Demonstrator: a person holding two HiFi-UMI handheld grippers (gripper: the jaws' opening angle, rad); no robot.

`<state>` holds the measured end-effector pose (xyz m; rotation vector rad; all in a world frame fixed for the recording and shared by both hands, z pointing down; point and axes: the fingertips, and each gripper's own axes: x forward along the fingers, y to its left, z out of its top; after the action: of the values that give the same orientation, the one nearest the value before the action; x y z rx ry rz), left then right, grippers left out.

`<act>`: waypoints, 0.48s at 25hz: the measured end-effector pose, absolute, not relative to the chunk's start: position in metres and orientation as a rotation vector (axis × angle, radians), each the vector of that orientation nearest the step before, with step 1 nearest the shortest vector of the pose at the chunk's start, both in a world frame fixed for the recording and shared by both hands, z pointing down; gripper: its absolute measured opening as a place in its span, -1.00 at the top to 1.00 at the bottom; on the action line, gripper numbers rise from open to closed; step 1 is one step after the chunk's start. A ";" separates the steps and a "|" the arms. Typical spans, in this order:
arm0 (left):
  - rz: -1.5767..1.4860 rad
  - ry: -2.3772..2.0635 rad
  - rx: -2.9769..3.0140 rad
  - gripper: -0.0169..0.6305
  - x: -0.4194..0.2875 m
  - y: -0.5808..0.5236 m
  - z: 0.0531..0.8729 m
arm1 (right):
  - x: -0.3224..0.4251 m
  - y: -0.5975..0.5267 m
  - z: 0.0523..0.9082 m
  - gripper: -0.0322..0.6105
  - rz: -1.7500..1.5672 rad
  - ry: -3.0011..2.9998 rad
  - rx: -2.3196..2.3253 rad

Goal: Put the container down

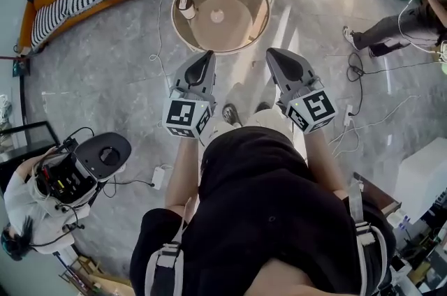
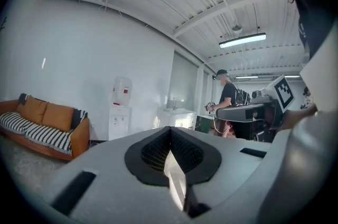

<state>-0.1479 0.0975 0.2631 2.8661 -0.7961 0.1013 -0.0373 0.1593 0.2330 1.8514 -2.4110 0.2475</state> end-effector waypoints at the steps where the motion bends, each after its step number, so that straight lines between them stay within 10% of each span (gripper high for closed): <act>1: 0.101 -0.797 2.866 0.89 -0.147 0.098 0.264 | -0.037 0.160 0.234 0.89 0.246 -2.409 1.848; 12: 0.111 -0.795 2.863 0.89 -0.145 0.102 0.266 | -0.036 0.163 0.235 0.89 0.235 -2.401 1.846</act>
<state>-0.1447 0.1015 0.2662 2.8632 -0.7954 0.1110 -0.0361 0.1633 0.2346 1.8462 -2.4011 0.2348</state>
